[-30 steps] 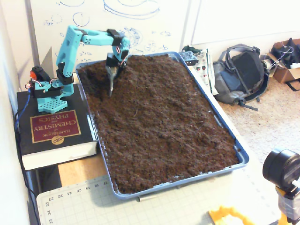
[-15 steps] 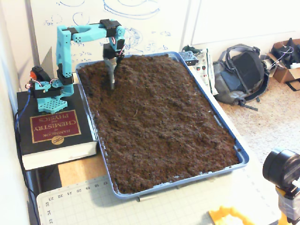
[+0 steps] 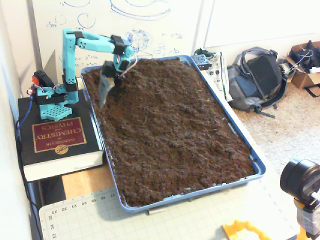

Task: Build a berm.

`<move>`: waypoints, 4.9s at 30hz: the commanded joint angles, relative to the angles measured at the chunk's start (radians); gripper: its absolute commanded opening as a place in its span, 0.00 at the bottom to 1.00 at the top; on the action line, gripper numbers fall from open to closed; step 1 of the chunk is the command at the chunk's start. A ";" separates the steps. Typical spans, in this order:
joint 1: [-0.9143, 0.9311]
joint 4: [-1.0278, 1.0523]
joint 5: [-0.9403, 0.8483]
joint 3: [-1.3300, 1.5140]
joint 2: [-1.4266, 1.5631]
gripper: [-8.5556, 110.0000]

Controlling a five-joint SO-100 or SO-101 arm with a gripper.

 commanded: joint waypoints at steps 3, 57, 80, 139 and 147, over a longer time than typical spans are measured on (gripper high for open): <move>0.052 -0.158 -0.081 -0.005 -0.038 0.08; 0.143 -0.653 -0.196 -0.160 -0.029 0.08; 0.132 -0.061 -0.201 -0.054 0.379 0.08; 0.179 -0.684 -0.201 -0.087 -0.221 0.08; 0.179 -0.678 -0.201 -0.144 -0.118 0.08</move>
